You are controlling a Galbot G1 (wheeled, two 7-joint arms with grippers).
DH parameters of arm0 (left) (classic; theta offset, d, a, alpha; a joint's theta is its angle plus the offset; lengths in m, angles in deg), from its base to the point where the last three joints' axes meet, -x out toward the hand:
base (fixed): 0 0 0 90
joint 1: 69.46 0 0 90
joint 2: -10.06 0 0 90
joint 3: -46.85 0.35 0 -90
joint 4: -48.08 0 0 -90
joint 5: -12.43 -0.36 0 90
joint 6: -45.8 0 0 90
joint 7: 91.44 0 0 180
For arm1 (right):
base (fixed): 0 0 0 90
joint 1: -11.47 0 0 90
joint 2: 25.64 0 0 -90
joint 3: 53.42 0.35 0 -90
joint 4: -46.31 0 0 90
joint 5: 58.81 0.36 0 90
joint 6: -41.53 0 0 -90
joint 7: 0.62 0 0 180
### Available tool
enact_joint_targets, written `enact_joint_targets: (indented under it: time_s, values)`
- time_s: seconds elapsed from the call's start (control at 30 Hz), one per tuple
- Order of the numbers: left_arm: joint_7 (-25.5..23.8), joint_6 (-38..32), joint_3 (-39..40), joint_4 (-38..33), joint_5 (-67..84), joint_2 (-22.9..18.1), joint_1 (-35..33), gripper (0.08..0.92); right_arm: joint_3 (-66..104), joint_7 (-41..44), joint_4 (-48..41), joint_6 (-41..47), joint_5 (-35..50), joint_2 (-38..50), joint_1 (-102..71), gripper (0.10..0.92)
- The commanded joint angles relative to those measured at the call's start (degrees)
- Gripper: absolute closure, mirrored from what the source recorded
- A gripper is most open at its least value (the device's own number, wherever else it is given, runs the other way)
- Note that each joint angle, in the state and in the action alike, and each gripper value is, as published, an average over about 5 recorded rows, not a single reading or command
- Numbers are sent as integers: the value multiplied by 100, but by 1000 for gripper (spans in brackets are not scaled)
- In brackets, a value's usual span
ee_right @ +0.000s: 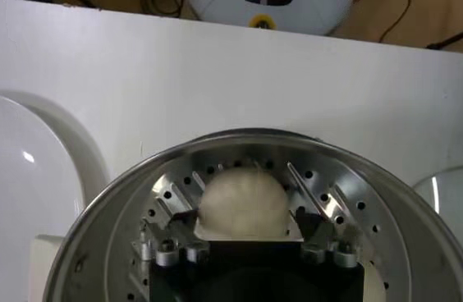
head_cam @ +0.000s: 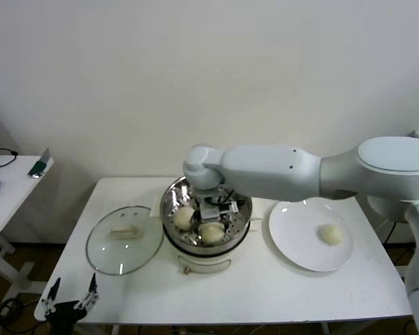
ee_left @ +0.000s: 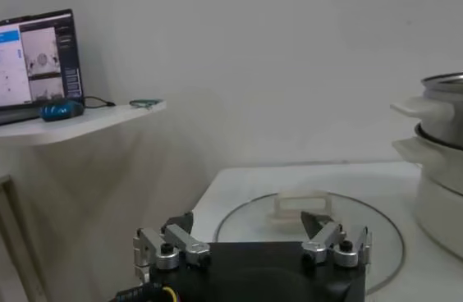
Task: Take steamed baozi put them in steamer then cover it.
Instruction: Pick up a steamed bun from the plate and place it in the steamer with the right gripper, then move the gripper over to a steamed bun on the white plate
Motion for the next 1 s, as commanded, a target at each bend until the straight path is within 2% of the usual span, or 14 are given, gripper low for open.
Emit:
enact_joint_targets:
  time_s: [0.03,0.27,0.4,0.47,0.57,0.77,0.87,1.0]
  values:
    - [5,-15,-10,6,21,6,-11,177,75,36,-9,-8,-60,-31,-7,207]
    - [7,-7,-4,-7,0,1,1,177,304,38,-75,139,151,320,391,202]
    - [6,3,2,-31,-27,2,-1,177,44,-162,-508,587,894,810,966,203]
    - [3,13,14,-48,-43,5,-2,177,-276,-525,-753,839,1333,1122,1263,203]
    - [-1,35,39,-64,-62,2,29,177,-875,-998,-881,1570,2096,1647,1625,203]
    - [-10,70,73,-83,-86,-2,119,177,-1277,-1187,-464,3671,3483,2815,1707,203]
    - [-12,85,90,-85,-112,-8,153,177,-1154,-1204,-379,4204,3592,3356,1433,203]
    - [-21,109,103,-111,-154,-20,168,177,-748,-1046,-504,4319,3088,3932,710,203]
